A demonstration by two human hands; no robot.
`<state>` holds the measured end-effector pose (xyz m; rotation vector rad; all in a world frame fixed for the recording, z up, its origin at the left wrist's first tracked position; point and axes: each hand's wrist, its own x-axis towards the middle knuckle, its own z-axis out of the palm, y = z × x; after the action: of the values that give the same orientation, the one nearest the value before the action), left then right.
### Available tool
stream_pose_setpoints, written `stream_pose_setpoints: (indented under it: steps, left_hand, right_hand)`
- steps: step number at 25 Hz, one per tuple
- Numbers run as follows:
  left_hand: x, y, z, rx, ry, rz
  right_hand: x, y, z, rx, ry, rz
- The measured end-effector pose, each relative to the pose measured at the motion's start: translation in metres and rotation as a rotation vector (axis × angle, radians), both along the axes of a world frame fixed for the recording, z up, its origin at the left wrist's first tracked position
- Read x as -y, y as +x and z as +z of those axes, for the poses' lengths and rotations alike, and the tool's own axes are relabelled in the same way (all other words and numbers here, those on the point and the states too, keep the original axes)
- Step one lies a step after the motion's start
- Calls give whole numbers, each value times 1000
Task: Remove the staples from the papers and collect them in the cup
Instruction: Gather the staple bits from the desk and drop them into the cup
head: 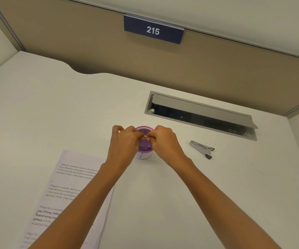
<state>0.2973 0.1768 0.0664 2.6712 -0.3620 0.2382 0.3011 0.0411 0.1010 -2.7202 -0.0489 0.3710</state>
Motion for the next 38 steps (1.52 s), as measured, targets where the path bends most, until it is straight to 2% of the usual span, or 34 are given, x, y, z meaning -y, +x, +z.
stream_pose_setpoints:
  steps: [5,18,24,32,38]
  left_hand:
    - [1,4,6,-86,68,-40]
    - [-4,4,6,5,-51,-30]
    - [-9,8,9,-29,-25,-105]
    - [-8,3,23,-61,-160,-104]
    - [-13,3,23,-186,-205,-119]
  right_hand:
    - [-4,10,7,-115,-40,-16]
    - [-6,7,5,-63,-37,-26]
    - [-6,8,7,-62,-13,-35]
    - [-4,12,13,-5,25,-52]
    - [-1,12,11,-34,82,-53]
